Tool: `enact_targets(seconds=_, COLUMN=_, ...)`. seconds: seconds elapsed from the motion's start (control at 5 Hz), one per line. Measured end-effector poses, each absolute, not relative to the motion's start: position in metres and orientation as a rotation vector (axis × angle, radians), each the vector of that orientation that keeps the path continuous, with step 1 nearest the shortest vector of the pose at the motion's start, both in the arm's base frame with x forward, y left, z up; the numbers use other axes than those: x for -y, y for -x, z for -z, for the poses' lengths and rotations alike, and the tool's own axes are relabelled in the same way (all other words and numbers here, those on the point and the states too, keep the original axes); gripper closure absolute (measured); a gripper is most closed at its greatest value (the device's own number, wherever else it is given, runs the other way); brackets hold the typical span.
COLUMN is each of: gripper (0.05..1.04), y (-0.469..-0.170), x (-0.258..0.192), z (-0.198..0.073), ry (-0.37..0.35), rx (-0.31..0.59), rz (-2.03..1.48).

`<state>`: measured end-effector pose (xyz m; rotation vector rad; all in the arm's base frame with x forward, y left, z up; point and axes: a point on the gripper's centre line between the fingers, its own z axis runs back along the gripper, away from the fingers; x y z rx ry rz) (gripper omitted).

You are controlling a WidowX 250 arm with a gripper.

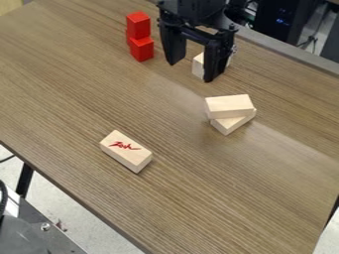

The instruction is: Put the block on top of the arch

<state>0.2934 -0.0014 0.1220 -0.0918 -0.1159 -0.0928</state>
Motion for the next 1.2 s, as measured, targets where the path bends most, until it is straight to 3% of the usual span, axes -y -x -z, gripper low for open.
enact_targets(seconds=0.2, gripper=0.083, y=-0.291, x=0.002, z=-0.115, ry=0.093, rx=0.09, rz=0.094)
enact_targets(seconds=0.4, gripper=0.083, y=-0.294, x=0.008, z=-0.105, ry=0.032, rx=0.079, rz=0.203)
enact_targets(seconds=0.8, gripper=0.083, y=-0.296, x=0.021, z=-0.088, ry=-0.017, rx=0.108, rz=0.405)
enact_targets(seconds=1.2, gripper=0.083, y=-0.298, x=0.03, z=-0.07, ry=0.003, rx=0.09, rz=0.618)
